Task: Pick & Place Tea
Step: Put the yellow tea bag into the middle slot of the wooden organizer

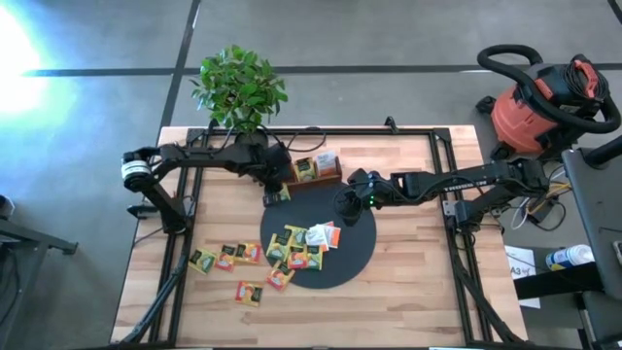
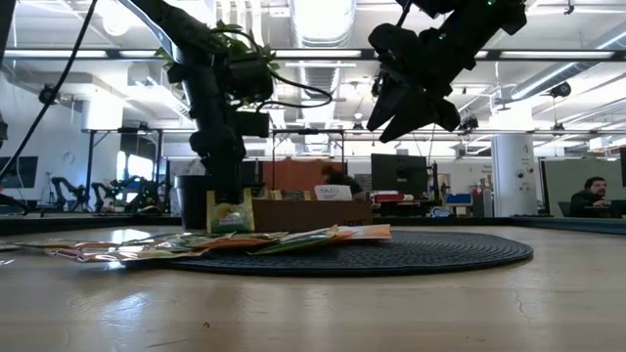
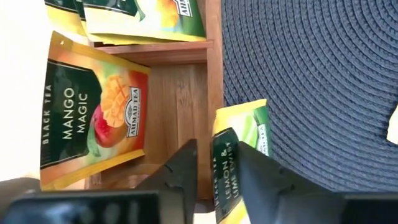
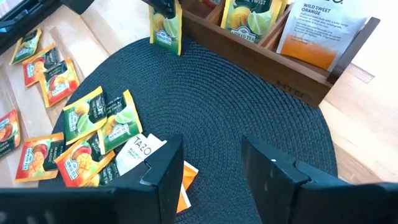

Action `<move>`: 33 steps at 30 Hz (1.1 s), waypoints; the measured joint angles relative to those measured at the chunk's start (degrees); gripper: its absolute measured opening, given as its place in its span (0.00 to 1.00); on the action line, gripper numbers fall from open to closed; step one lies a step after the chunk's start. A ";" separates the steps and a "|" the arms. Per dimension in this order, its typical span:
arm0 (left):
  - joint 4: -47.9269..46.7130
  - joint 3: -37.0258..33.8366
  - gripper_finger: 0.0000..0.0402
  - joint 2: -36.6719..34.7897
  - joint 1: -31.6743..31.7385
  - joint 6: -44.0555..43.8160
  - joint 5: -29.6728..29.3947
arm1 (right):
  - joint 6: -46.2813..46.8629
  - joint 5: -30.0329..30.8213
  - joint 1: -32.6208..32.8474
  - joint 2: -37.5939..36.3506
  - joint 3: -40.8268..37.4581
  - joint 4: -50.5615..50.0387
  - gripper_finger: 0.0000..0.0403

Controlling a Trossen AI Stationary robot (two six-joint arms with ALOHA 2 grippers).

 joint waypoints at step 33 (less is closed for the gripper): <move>-1.14 15.55 0.00 0.19 -3.69 -1.58 -3.13 | -1.07 0.31 0.33 -0.10 -0.13 -2.82 0.35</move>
